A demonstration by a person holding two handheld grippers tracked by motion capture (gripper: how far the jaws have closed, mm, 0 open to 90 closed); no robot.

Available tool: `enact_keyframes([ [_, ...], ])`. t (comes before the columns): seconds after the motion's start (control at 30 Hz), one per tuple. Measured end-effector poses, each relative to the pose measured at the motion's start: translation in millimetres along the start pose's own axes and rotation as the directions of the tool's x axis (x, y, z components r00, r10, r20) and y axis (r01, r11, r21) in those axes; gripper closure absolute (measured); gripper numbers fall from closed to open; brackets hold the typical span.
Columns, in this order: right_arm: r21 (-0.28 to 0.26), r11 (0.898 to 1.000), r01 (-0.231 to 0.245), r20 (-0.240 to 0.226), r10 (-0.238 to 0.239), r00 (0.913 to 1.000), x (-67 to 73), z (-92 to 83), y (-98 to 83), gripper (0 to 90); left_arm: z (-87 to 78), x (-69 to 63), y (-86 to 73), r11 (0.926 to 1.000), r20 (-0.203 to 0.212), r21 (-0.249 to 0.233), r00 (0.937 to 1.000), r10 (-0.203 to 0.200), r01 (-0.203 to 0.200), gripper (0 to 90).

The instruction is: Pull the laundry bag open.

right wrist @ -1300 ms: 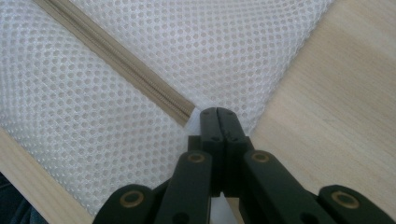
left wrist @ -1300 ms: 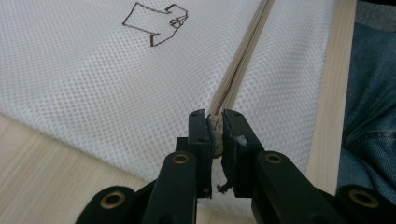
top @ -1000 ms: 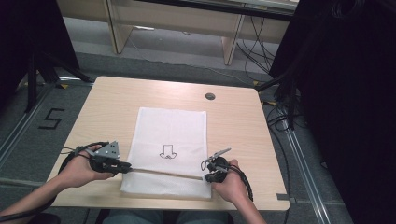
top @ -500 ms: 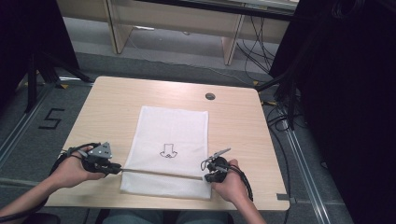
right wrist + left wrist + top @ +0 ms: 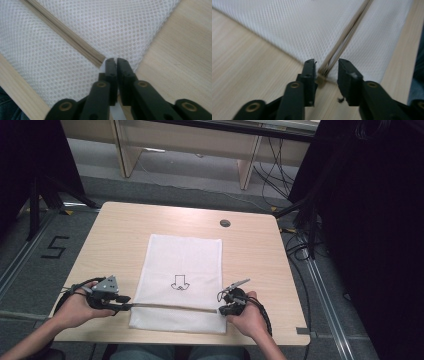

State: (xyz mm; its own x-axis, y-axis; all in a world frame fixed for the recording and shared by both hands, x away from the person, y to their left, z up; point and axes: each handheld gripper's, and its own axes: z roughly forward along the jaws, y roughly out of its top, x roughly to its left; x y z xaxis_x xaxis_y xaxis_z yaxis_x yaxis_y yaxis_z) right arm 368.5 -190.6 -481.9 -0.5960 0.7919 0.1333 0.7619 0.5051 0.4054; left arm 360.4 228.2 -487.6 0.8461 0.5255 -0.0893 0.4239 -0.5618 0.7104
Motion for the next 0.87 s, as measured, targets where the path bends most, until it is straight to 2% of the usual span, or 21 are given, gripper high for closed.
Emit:
enact_keyframes([
  [0.07,-0.043,0.999,0.03,0.018,-0.029,0.9994,-0.8,-3.8,-0.3,79.6,-6.7,-4.2,1.7,0.9963,-0.024,-0.086,0.9997,-0.005,0.003,55.5],
  [0.1,-0.053,0.998,0.026,0.043,-0.024,0.9988,0.6,-7.5,-0.8,79.4,-7.0,-6.3,0.9,0.992,-0.024,-0.121,0.999,-0.037,0.033,51.8],
  [0.13,-0.066,0.997,0.035,0.047,-0.032,0.9984,0.5,-8.9,-1.0,79.1,-9.1,-6.1,0.4,0.9918,-0.035,-0.124,0.9987,-0.037,0.032,49.6],
  [0.17,-0.066,0.997,0.026,0.044,-0.023,0.9988,0.9,-10.7,-1.3,78.7,-9.8,-7.2,-0.9,0.9902,-0.042,-0.131,0.9977,-0.054,0.048,46.9],
  [0.2,-0.086,0.995,0.043,0.048,-0.039,0.9981,-0.8,-11.3,-1.5,77.8,-10.6,-10.2,-2.4,0.9884,-0.043,-0.144,0.9975,-0.057,0.05,44.0],
  [0.23,-0.087,0.996,0.034,0.052,-0.029,0.9982,0.1,-13.2,-2.4,76.9,-12.7,-11.6,-2.9,0.9905,-0.042,-0.128,0.9976,-0.055,0.049,41.8],
  [0.33,-0.089,0.996,0.025,0.055,-0.02,0.9983,-0.9,-13.3,-4.5,72.4,-16.2,-15.5,-2.7,0.9841,-0.052,-0.171,0.9971,-0.056,0.046,37.3],
  [0.37,-0.091,0.995,0.028,0.053,-0.023,0.9983,-1.7,-13.8,-5.1,71.4,-17.9,-16.2,-2.6,0.986,-0.065,-0.162,0.9965,-0.053,0.042,36.5],
  [0.4,-0.096,0.995,0.026,0.057,-0.02,0.9982,-2.1,-14.0,-5.4,70.3,-17.3,-18.5,-3.0,0.9837,-0.057,-0.168,0.9955,-0.075,0.064,35.6],
  [0.43,-0.106,0.994,0.034,0.062,-0.028,0.9977,-3.3,-13.8,-5.4,69.3,-16.6,-17.4,-3.4,0.9858,-0.075,-0.166,0.9963,-0.041,0.028,35.2],
  [0.47,-0.113,0.993,0.02,0.059,-0.013,0.9982,-3.2,-15.1,-6.0,68.2,-16.5,-16.6,-3.8,0.9877,-0.086,-0.155,0.9957,-0.034,0.02,34.8],
  [0.5,-0.123,0.992,0.019,0.058,-0.012,0.9983,-4.0,-15.5,-6.2,67.3,-15.3,-15.3,-4.7,0.986,-0.076,-0.16,0.9954,-0.058,0.045,34.7],
  [0.53,-0.134,0.991,0.01,0.056,-0.003,0.9984,-5.4,-16.4,-6.4,66.8,-15.1,-13.2,-5.3,0.9855,-0.093,-0.163,0.9938,-0.061,0.045,34.8],
  [0.57,-0.143,0.99,0.008,0.06,0.0,0.9982,-6.3,-17.0,-6.6,66.5,-13.8,-10.6,-6.2,0.982,-0.086,-0.173,0.9921,-0.09,0.074,34.7],
  [0.6,-0.141,0.99,0.018,0.06,-0.009,0.9981,-8.7,-18.6,-7.1,66.1,-14.2,-8.2,-7.0,0.9841,-0.1,-0.166,0.9916,-0.082,0.065,34.7],
  [0.63,-0.156,0.988,0.002,0.064,0.008,0.9979,-9.0,-18.8,-7.2,66.0,-14.0,-7.1,-8.3,0.9813,-0.096,-0.169,0.9895,-0.109,0.092,34.6],
  [0.7,-0.18,0.984,-0.008,0.069,0.021,0.9974,-11.1,-19.8,-8.1,65.9,-16.1,-3.5,-9.1,0.9813,-0.107,-0.17,0.9882,-0.11,0.091,34.7],
  [0.73,-0.174,0.985,-0.002,0.071,0.014,0.9974,-13.0,-20.6,-8.7,65.9,-15.8,-3.4,-9.9,0.9762,-0.104,-0.184,0.9854,-0.135,0.114,34.8],
  [0.77,-0.195,0.981,-0.02,0.069,0.034,0.9971,-13.5,-19.1,-9.1,65.9,-16.9,-1.4,-10.3,0.9777,-0.107,-0.183,0.9865,-0.124,0.103,34.8],
  [0.8,-0.18,0.984,-0.014,0.074,0.028,0.9968,-15.1,-20.7,-9.5,65.9,-17.1,-0.9,-11.2,0.9754,-0.106,-0.184,0.9842,-0.142,0.121,34.8],
  [0.87,-0.18,0.983,-0.023,0.072,0.037,0.9967,-16.9,-21.3,-10.3,65.7,-17.1,0.8,-12.0,0.9748,-0.107,-0.188,0.9841,-0.142,0.12,34.7],
])
